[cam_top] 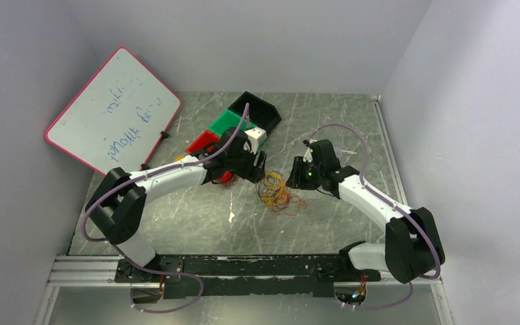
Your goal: Untangle the cables
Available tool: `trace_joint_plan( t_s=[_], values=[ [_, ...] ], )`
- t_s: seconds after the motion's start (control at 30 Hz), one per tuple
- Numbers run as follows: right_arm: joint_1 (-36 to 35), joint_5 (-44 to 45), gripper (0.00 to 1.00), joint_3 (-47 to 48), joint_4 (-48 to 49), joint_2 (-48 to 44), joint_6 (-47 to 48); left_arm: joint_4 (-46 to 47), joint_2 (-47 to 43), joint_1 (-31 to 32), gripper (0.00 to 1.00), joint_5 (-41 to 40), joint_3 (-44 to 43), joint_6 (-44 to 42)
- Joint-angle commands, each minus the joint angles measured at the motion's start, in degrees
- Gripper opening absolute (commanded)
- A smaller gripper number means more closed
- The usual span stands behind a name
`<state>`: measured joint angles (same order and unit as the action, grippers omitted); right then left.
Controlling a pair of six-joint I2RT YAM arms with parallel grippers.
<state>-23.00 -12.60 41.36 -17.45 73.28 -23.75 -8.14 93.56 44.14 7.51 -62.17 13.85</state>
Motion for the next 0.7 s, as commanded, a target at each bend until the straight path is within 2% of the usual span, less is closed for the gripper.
trace_joint_plan(
  t_s=[0.0,0.2,0.37,0.63,0.67],
  values=[
    [-0.29,0.89,0.38,0.97,1.58,1.23,0.32,2.95,1.46,0.86,0.71,-1.28,0.43,0.82],
    [-0.42,1.27,0.31,0.69,1.92,2.67,0.42,4.27,2.59,1.11,0.71,-0.59,0.91,1.69],
    [-0.39,2.24,0.19,0.32,2.46,3.22,0.72,5.88,4.74,1.49,0.73,0.97,0.71,1.90],
    [-0.38,1.80,0.00,0.71,3.04,1.96,1.39,8.09,7.96,2.47,0.83,2.10,0.80,2.41],
    [-0.37,1.94,0.00,0.62,3.16,1.69,1.46,8.35,8.48,2.62,0.83,2.14,0.94,2.34]
  ],
)
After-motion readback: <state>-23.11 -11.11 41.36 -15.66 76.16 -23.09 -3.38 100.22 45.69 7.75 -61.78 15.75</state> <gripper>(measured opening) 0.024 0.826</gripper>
